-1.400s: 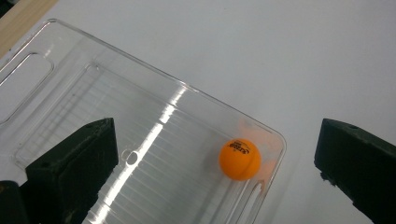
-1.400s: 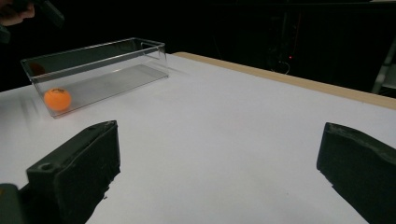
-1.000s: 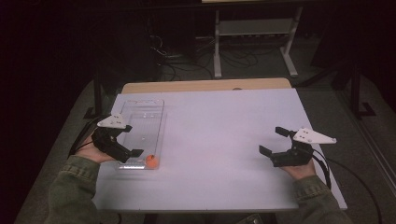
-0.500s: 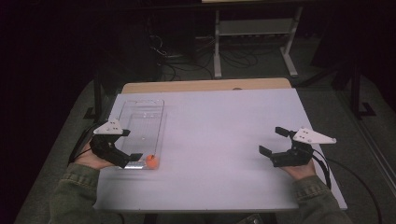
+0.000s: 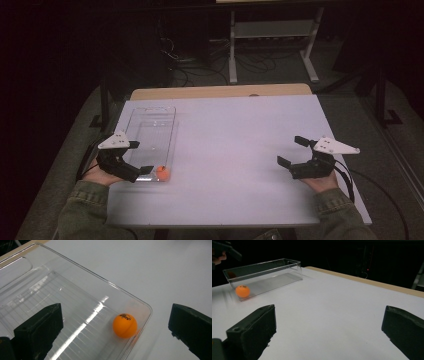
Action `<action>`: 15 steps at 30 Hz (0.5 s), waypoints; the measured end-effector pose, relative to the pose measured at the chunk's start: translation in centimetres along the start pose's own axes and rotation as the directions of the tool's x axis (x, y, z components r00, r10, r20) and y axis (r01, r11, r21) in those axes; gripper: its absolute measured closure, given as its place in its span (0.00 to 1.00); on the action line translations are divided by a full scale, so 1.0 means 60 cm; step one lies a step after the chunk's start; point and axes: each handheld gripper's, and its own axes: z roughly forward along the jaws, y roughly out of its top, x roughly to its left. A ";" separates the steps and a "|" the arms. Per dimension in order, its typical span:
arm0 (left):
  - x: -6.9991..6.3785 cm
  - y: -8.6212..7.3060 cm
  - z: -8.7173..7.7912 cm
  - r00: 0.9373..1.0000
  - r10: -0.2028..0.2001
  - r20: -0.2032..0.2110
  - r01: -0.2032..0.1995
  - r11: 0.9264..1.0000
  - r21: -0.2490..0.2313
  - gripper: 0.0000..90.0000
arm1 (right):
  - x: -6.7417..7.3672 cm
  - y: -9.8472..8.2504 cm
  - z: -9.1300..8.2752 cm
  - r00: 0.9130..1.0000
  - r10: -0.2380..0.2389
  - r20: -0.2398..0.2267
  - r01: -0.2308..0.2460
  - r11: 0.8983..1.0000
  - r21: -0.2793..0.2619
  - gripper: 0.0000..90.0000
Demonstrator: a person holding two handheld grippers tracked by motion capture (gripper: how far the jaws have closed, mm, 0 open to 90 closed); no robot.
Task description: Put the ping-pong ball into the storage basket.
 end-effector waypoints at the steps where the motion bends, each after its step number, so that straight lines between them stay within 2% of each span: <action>1: 0.000 -0.002 -0.001 1.000 -0.002 -0.002 0.002 1.000 -0.003 0.00 | 0.000 0.000 0.000 1.000 0.000 0.000 0.000 1.000 0.000 0.00; 6: 0.000 -0.012 -0.003 1.000 -0.022 -0.012 0.022 0.999 -0.028 0.00 | 0.001 0.000 0.000 1.000 0.002 -0.001 -0.002 1.000 0.002 0.00; 15: -0.006 -0.026 -0.006 0.999 -0.033 -0.018 0.032 0.998 -0.060 0.00 | 0.001 0.000 0.000 1.000 0.002 0.001 -0.002 1.000 0.003 0.00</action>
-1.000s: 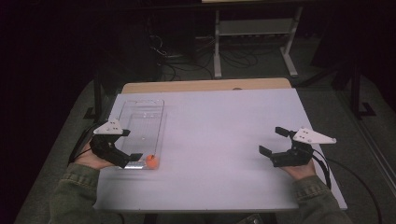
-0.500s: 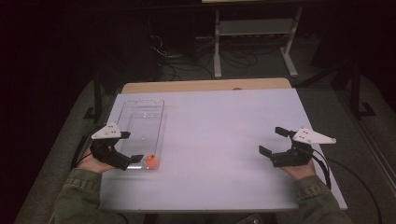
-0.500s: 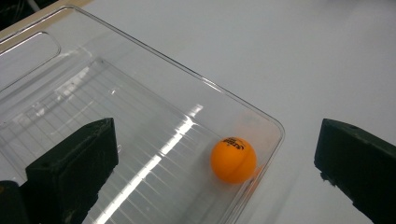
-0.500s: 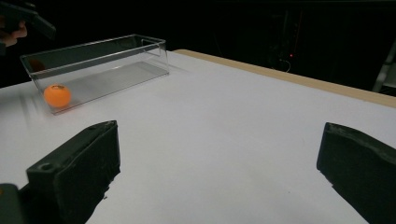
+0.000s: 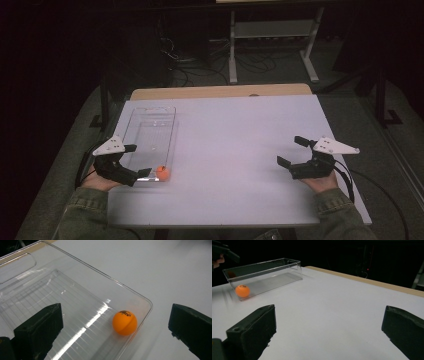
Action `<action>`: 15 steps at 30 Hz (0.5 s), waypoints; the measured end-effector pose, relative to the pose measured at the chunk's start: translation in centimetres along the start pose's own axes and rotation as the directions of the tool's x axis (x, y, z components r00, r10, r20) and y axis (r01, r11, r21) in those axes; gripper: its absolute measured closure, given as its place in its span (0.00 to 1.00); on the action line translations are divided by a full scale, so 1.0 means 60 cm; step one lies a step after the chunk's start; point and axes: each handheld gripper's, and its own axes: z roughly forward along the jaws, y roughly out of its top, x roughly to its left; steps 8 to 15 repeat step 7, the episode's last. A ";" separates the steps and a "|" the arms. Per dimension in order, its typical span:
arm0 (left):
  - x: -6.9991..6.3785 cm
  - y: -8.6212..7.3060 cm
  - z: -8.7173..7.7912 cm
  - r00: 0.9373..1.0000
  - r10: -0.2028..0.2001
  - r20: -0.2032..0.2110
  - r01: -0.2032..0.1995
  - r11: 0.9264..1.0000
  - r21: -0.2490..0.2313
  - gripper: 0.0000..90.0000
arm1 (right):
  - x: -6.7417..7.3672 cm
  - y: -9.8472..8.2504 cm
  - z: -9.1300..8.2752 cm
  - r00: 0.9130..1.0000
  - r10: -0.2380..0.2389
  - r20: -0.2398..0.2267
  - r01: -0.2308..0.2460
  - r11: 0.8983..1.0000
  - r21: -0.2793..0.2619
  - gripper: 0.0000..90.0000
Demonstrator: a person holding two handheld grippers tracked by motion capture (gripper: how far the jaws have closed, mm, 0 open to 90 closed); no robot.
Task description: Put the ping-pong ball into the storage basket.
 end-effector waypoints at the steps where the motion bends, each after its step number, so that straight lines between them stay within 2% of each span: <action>1: -0.001 0.000 -0.001 1.000 0.002 -0.002 -0.002 1.000 0.000 0.00 | 0.000 0.000 0.000 1.000 0.000 0.000 0.000 1.000 0.000 0.00; 15: -0.003 0.003 -0.006 1.000 0.010 -0.004 -0.010 1.000 -0.006 0.00 | 0.000 -0.001 0.002 1.000 -0.001 0.000 0.001 1.000 0.004 0.00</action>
